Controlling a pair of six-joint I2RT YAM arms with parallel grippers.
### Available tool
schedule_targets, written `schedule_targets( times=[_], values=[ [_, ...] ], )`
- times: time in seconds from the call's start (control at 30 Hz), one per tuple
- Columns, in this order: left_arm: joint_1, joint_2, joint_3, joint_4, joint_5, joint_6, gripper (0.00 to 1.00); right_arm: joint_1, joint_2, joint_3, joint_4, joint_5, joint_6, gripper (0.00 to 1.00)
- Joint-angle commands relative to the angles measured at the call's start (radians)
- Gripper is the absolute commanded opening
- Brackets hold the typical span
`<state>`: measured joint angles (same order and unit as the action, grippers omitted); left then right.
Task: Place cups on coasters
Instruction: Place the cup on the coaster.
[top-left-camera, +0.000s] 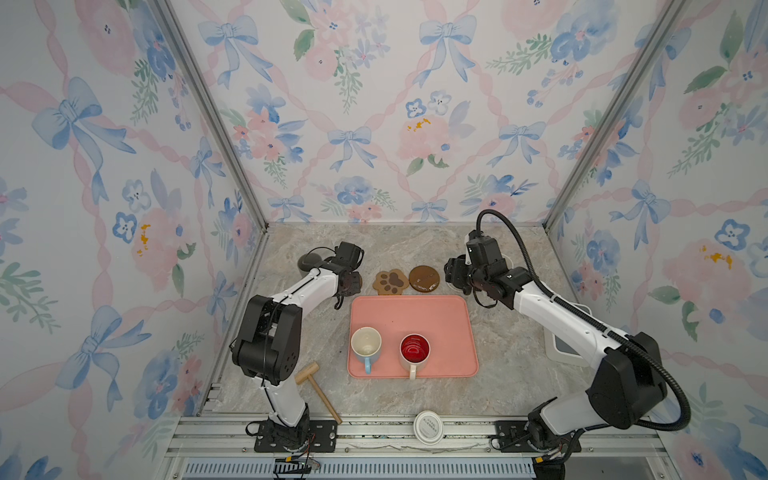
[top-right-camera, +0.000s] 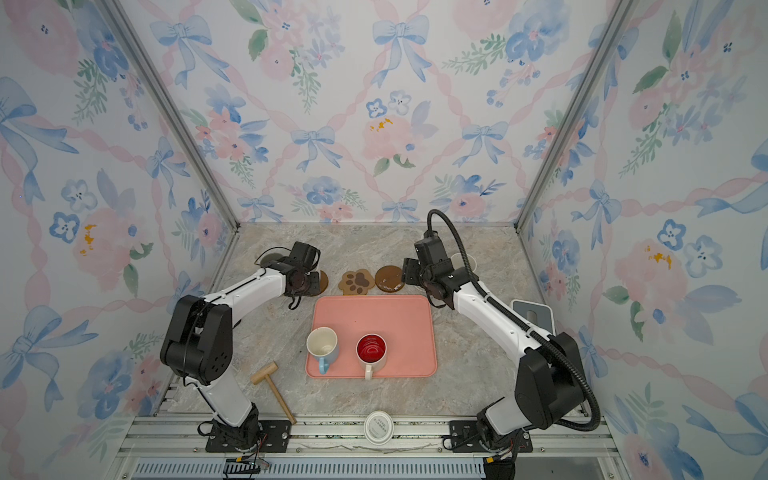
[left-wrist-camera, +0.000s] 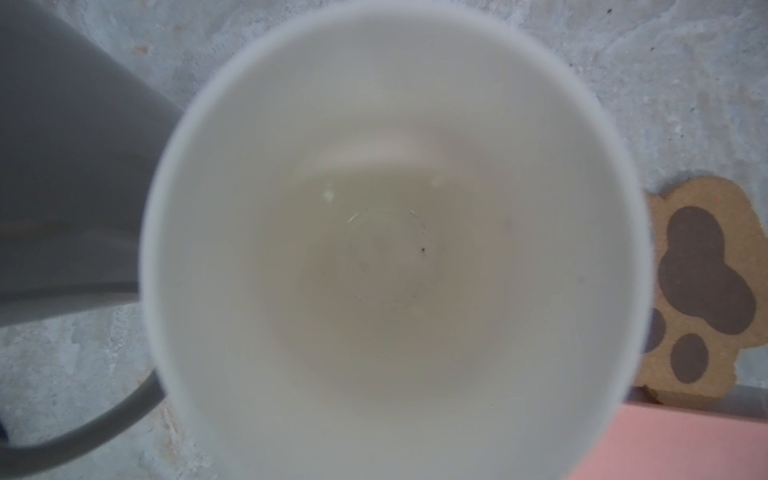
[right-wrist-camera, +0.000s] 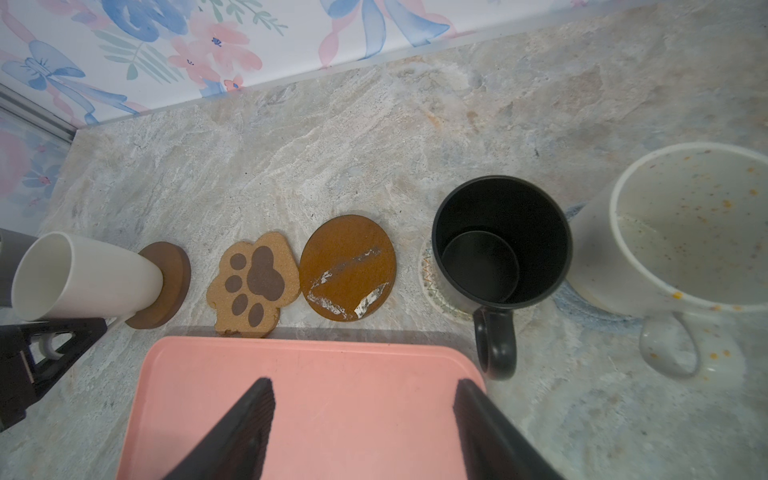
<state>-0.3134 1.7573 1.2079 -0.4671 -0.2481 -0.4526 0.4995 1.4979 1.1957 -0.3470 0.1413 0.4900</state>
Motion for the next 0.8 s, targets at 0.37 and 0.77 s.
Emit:
schedule_targets(
  times=[0.37,0.77],
  values=[
    [0.005,0.005,-0.022,0.020,0.016,0.001,0.21,0.013,0.009,0.028,-0.012,-0.005,-0.003,0.72],
    [0.006,-0.049,-0.038,0.017,0.032,-0.003,0.30,0.014,0.012,0.033,-0.012,-0.006,-0.004,0.73]
  ],
)
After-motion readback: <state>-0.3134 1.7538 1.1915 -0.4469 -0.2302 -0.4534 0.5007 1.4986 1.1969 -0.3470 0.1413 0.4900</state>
